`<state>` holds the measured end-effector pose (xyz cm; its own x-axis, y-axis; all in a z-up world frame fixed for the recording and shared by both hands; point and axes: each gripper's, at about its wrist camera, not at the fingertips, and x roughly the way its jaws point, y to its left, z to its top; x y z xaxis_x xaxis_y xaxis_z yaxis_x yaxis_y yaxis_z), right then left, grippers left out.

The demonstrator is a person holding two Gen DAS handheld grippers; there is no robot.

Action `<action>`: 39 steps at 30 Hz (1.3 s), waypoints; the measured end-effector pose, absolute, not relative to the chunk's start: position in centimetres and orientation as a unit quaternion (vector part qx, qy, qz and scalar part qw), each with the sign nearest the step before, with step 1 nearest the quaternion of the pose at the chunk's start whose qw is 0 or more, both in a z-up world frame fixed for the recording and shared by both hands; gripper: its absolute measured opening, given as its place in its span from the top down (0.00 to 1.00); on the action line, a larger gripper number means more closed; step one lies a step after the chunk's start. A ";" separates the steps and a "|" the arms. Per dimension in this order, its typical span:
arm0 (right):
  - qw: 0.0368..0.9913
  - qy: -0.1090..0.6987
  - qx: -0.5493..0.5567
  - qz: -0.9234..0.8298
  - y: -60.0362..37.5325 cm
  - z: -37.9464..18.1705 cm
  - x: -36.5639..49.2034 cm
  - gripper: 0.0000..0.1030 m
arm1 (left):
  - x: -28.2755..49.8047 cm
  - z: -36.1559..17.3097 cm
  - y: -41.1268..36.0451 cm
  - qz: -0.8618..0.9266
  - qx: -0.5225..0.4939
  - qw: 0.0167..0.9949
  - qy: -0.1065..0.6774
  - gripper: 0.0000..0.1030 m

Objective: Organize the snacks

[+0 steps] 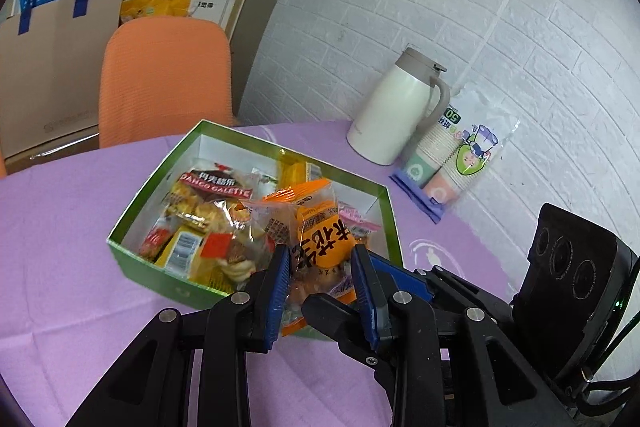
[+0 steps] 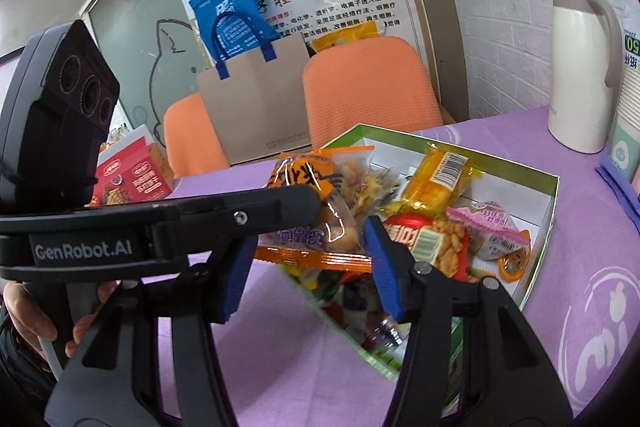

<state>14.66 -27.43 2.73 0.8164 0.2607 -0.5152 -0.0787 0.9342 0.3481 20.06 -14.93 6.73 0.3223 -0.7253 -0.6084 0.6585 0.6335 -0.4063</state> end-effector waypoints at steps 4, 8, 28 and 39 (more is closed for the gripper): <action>0.940 0.307 0.130 0.076 -27.7 1.7 16.1 0.45 | 22.1 5.7 -16.8 -0.421 -0.041 0.810 0.407 0.70; 0.946 0.303 0.108 0.039 -28.4 1.1 15.4 0.25 | 23.4 4.2 -17.5 -0.407 -0.040 0.811 0.419 0.55; 0.953 0.291 0.086 0.003 -28.8 4.7 6.2 0.01 | 17.6 5.9 -13.2 -0.282 0.010 0.889 0.362 0.06; 0.943 0.315 0.098 -0.041 -28.9 2.8 -0.1 0.01 | 8.6 5.1 -9.4 -0.210 0.025 0.917 0.338 0.00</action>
